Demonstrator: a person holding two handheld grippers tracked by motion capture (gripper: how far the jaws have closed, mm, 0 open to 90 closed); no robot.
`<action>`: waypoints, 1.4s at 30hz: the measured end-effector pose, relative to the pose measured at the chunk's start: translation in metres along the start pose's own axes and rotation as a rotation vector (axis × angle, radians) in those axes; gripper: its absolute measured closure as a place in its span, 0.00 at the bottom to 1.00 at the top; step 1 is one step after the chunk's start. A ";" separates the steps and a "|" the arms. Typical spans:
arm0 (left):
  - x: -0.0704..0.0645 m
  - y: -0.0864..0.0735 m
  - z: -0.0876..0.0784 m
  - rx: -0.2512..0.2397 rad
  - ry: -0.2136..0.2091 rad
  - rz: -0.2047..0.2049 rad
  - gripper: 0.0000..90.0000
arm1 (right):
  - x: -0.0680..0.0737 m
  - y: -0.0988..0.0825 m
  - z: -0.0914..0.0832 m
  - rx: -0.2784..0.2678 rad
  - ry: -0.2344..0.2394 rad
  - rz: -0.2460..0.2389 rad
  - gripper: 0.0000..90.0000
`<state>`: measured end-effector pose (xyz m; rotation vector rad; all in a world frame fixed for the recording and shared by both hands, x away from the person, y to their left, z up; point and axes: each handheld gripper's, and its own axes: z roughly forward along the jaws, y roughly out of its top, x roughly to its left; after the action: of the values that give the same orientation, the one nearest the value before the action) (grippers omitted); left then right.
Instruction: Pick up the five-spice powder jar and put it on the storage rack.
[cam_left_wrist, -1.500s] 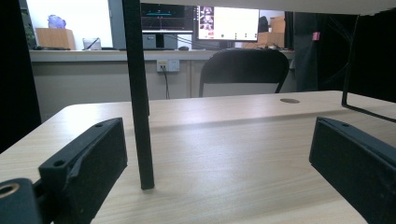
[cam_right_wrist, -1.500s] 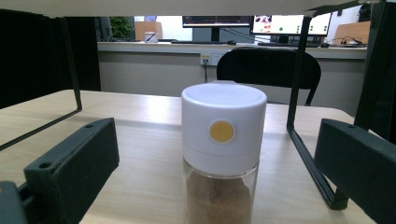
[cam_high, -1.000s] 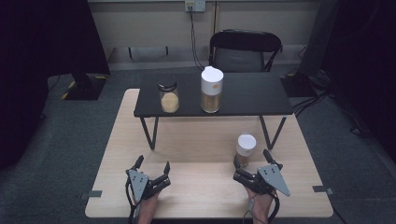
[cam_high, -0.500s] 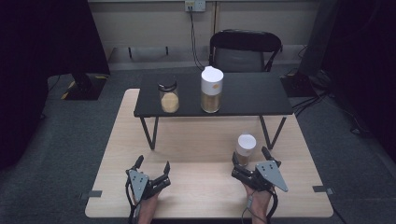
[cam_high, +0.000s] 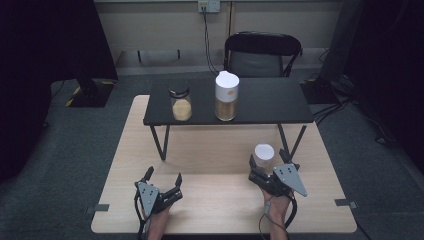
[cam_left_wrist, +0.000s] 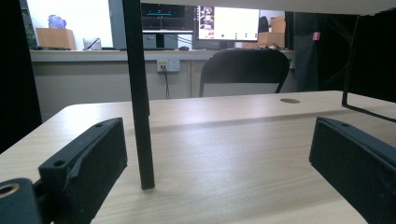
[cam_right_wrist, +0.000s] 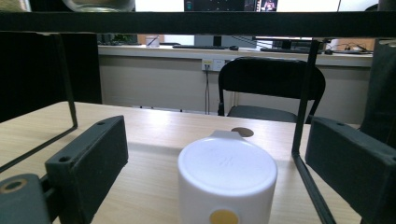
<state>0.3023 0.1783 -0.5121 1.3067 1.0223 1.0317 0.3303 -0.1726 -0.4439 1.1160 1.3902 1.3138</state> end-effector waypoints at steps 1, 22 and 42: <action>0.000 0.000 0.000 0.001 0.000 0.001 0.04 | -0.001 0.001 0.002 0.001 -0.001 0.004 0.06; 0.000 0.000 0.000 0.001 0.000 0.001 0.04 | -0.005 -0.019 0.024 0.090 -0.008 0.044 0.10; 0.000 0.000 0.000 0.000 0.000 0.001 0.04 | -0.005 -0.034 0.030 0.147 -0.002 0.052 0.19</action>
<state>0.3021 0.1785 -0.5121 1.3076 1.0221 1.0319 0.3593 -0.1729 -0.4787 1.2586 1.4841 1.2631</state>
